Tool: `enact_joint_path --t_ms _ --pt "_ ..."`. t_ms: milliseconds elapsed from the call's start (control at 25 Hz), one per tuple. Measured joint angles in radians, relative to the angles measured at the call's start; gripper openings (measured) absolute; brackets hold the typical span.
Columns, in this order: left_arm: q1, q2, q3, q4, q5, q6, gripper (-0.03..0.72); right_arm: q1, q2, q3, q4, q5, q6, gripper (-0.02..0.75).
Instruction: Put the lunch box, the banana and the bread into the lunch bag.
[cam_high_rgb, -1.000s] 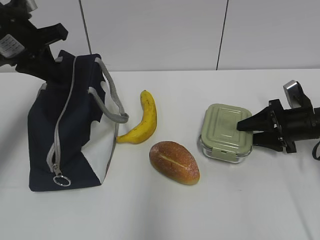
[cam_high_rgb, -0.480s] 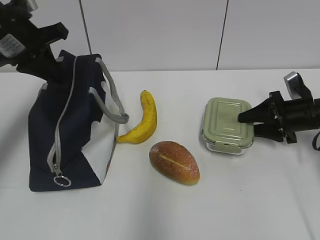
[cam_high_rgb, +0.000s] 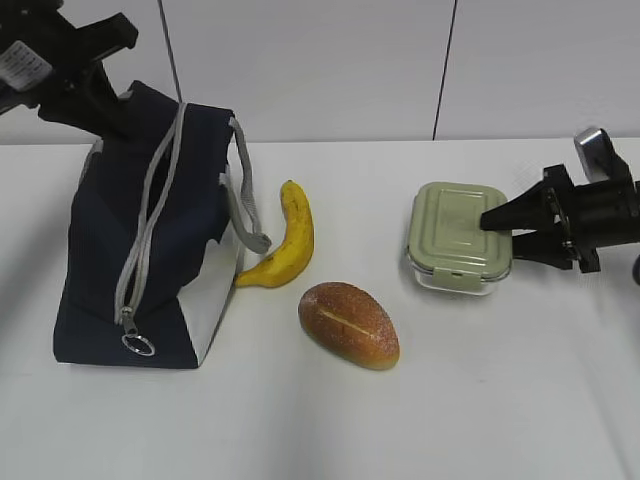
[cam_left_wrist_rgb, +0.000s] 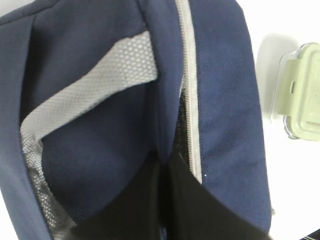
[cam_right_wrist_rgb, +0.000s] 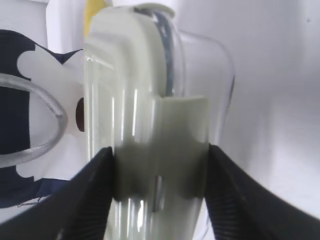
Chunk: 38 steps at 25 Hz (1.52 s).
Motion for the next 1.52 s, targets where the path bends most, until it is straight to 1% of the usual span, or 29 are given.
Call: enact_joint_path --t_ms 200,320,560,800,960,1080,1200,1320,1520 --pt "0.0 0.0 -0.001 -0.005 -0.002 0.0 -0.001 0.007 -0.079 0.0 -0.003 0.0 0.083 0.398" --pt "0.0 0.0 -0.001 -0.01 -0.011 0.0 -0.001 0.042 -0.144 -0.002 -0.008 0.0 0.141 0.398" --pt "0.0 0.0 -0.001 -0.049 -0.027 0.0 -0.001 0.179 -0.23 -0.095 -0.04 0.021 0.31 0.397" --pt "0.0 0.0 -0.001 -0.07 -0.03 0.0 -0.001 0.336 -0.237 -0.282 -0.06 0.037 0.465 0.397" --pt "0.0 0.0 -0.001 -0.088 -0.031 0.0 -0.002 0.423 -0.237 -0.385 -0.109 0.058 0.553 0.397" --pt "0.0 0.0 -0.001 -0.088 -0.031 0.0 -0.002 0.478 -0.237 -0.421 -0.154 0.069 0.592 0.396" --pt "0.0 0.0 -0.001 -0.089 -0.031 0.0 -0.002 0.514 -0.237 -0.421 -0.179 0.069 0.606 0.396" --pt "0.0 0.0 -0.001 -0.089 -0.03 0.0 -0.002 0.536 -0.237 -0.421 -0.185 0.023 0.611 0.396" --pt "0.0 0.0 -0.001 -0.089 -0.026 0.0 -0.002 0.547 -0.177 -0.459 -0.179 -0.013 0.619 0.396"
